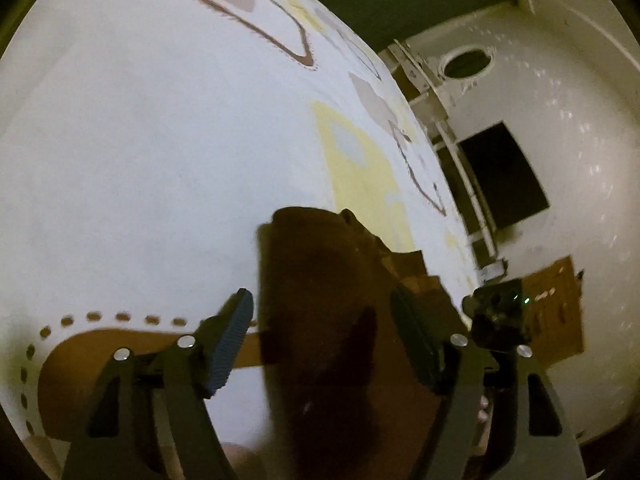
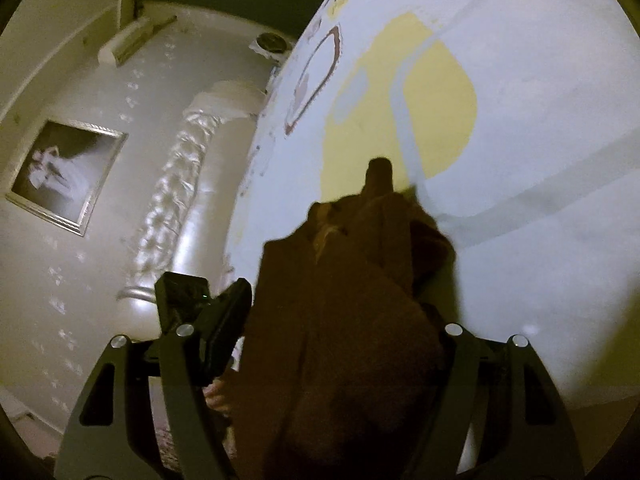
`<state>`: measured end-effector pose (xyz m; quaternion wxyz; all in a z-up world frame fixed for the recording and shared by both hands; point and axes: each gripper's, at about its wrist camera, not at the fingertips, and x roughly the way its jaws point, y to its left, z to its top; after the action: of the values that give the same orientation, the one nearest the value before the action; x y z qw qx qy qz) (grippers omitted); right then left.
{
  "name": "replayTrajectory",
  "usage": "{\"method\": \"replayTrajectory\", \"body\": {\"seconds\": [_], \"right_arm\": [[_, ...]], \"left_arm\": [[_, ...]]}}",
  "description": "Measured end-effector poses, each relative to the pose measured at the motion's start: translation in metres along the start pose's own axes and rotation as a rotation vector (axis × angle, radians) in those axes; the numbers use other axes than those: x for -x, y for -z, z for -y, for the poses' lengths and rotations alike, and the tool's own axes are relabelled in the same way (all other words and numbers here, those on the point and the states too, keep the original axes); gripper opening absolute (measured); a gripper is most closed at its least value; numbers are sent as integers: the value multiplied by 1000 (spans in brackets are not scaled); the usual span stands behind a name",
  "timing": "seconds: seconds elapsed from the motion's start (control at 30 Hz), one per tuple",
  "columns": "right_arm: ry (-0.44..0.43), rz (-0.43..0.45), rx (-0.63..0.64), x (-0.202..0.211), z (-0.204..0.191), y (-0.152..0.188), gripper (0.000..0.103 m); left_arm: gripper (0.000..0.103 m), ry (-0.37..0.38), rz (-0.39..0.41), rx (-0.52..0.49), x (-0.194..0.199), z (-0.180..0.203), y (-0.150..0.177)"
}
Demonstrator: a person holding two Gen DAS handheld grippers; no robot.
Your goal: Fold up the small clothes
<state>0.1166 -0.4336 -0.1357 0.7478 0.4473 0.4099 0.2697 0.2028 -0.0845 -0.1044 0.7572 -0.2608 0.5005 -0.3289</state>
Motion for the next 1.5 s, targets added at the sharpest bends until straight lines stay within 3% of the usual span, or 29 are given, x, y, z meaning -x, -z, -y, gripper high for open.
{"method": "replayTrajectory", "body": {"seconds": [0.27,0.37,0.47,0.5,0.53,0.6,0.67,0.73,0.8,0.9,1.0,1.13,1.2,1.33,1.4,1.5], "right_arm": [[-41,43,-78,23,12,-5,70],[-36,75,-84,39,16,0,66],[-22,87,-84,45,17,3,51],[-18,69,-79,43,17,4,40],[10,57,-69,41,16,5,28],[94,62,-36,41,10,5,17],[129,76,-4,43,3,4,12],[140,95,42,46,-11,3,8],[124,106,92,45,-27,0,8],[85,106,185,41,-47,-3,7],[84,122,189,35,-39,-11,7],[202,124,58,30,8,-21,9],[193,117,24,32,17,-19,13],[135,184,-24,56,18,-7,49],[87,167,-50,58,20,0,52],[51,115,-62,47,21,5,54]], "left_arm": [[78,-100,-59,-163,-28,25,-6],[78,-96,-65,-180,-30,23,-8],[78,-72,-58,-144,-30,20,-13],[78,-66,-56,-129,-30,18,-14],[79,-59,-53,-119,-31,18,-15],[79,-60,-53,-125,-33,20,-15],[79,-63,-58,-149,-34,23,-14],[64,-95,-55,-184,-35,24,-14],[43,-137,-50,-195,-34,19,-15],[24,-87,-34,-95,-29,1,-20],[19,-25,-22,24,-27,-21,-22],[19,-31,-33,-10,-27,-16,-22],[23,-28,-42,-33,-26,-12,-22],[41,5,-51,-27,-21,-9,-19],[57,17,-47,-43,-19,-3,-16],[68,9,-43,-103,-22,9,-12]]}}
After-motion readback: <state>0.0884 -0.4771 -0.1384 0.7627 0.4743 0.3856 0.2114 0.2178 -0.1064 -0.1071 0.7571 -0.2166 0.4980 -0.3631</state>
